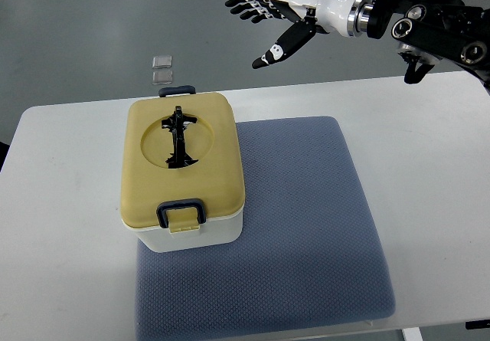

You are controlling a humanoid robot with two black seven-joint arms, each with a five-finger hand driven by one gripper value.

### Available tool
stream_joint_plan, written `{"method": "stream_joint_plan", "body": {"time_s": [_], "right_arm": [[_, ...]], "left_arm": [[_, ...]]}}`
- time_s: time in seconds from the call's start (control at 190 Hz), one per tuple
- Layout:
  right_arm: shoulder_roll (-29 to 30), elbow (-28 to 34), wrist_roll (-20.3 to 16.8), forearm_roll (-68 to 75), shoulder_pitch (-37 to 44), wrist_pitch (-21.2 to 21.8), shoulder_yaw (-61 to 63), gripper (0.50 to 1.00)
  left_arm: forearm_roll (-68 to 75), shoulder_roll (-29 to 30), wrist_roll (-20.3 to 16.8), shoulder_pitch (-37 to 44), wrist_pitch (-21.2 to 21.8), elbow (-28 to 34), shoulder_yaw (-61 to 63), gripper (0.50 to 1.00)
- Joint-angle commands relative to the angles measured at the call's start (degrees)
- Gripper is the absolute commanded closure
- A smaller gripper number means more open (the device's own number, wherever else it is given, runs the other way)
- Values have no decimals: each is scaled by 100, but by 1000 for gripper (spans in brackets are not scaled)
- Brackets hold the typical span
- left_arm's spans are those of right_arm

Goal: Open white storage box with right hand
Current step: 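Move the right hand over the yellow lid of the white box, then lower the right hand and grasp the black handle on the lid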

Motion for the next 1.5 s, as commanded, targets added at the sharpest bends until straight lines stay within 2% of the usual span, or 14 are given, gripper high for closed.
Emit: {"method": "stream_joint_plan", "body": {"time_s": [0.0,0.205,0.357,0.567,0.909,1.198,1.497], "right_arm": [[190,208,8,-914,589,-47,-457,572],[621,260,25,-1854,844,-240,-677,572],[805,260,34,-1845,844,-425,-660,572],[1087,260,245,-1863,835,-653,-677,576],[1306,225,403,-1880,703,-838,-704,581],[1500,93,412,-1880,501,-917,-791,581],[1799,-126,412,-1872,299,-1295,-800,599]], "left_arm": [[0,0,4,1,0,0,-7,500],[0,0,4,1,0,8,-7,500],[0,0,-5,1,0,-9,-7,500],[-9,0,-5,1,0,8,-7,500],[-9,0,-5,1,0,26,-7,500],[-9,0,-5,1,0,35,-7,500],[-9,0,-5,1,0,35,-7,500]]}}
